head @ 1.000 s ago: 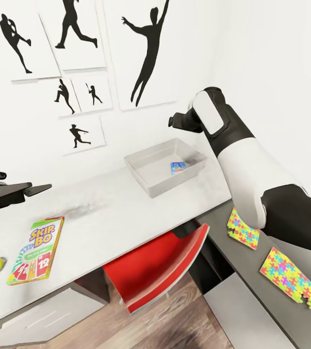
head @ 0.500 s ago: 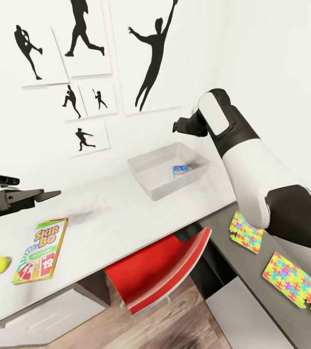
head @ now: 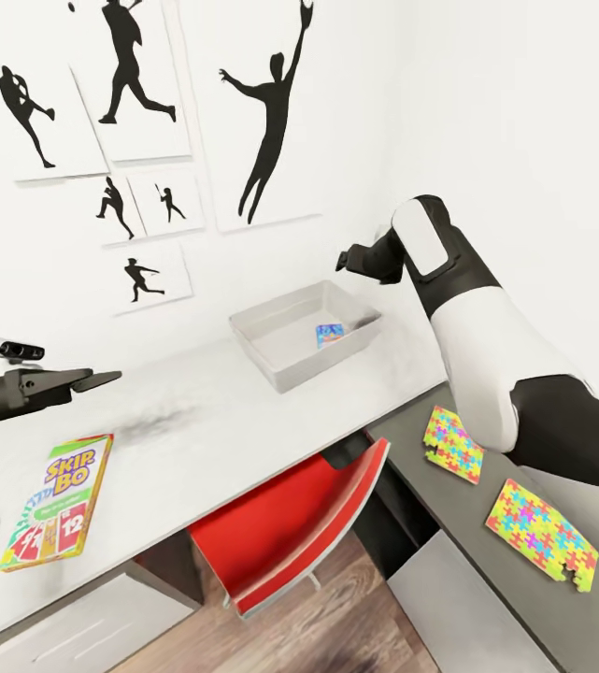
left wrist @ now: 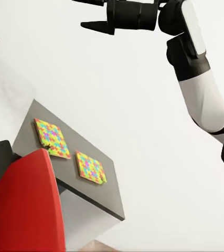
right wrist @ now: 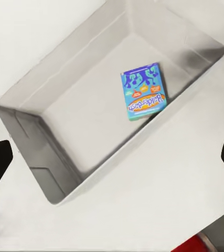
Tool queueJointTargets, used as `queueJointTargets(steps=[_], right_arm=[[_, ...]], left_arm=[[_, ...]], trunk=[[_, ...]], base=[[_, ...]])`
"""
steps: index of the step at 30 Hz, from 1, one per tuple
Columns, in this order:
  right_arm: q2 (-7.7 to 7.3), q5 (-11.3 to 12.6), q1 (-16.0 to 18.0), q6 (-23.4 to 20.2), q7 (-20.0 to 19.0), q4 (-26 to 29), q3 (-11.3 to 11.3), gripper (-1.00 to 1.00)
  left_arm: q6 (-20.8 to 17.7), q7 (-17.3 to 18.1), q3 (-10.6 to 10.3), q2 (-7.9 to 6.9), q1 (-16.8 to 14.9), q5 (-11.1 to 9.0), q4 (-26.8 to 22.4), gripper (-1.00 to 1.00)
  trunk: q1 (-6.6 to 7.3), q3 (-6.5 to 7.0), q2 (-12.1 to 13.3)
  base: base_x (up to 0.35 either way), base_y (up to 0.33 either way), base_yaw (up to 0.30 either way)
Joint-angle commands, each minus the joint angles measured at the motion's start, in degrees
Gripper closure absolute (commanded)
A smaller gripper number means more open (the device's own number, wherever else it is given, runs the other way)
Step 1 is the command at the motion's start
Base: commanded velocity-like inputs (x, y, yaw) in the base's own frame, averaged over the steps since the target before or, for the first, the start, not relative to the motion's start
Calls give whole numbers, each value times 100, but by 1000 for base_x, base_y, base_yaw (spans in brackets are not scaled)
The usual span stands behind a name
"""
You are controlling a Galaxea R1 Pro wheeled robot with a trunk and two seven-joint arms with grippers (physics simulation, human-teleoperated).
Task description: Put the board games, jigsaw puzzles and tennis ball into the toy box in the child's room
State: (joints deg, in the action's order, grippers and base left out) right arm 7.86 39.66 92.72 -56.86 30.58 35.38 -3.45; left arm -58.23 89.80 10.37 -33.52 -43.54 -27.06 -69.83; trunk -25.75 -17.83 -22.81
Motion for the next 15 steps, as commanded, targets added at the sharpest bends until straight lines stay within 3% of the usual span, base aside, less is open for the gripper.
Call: queueJointTargets(steps=[1,9,15], right_arm=[[-2,59,-20,-15,58,2,0,-100],[-3,58,-121,-81,54,3,61,-100],[5,53,-135,-76,54,3,53,-100]], left_arm=[[-53,20,-1,-2,-1,28,-1,-100],[-8,20,-1,30,27,183,26,-100],[17,20,-1,37,45,198,29,-100]], trunk=[[-4,-1,-11],[-4,71,-11],[-4,125,-11]], base=[[0,0,-142],[-10,0,-143],[-186,0,-142]])
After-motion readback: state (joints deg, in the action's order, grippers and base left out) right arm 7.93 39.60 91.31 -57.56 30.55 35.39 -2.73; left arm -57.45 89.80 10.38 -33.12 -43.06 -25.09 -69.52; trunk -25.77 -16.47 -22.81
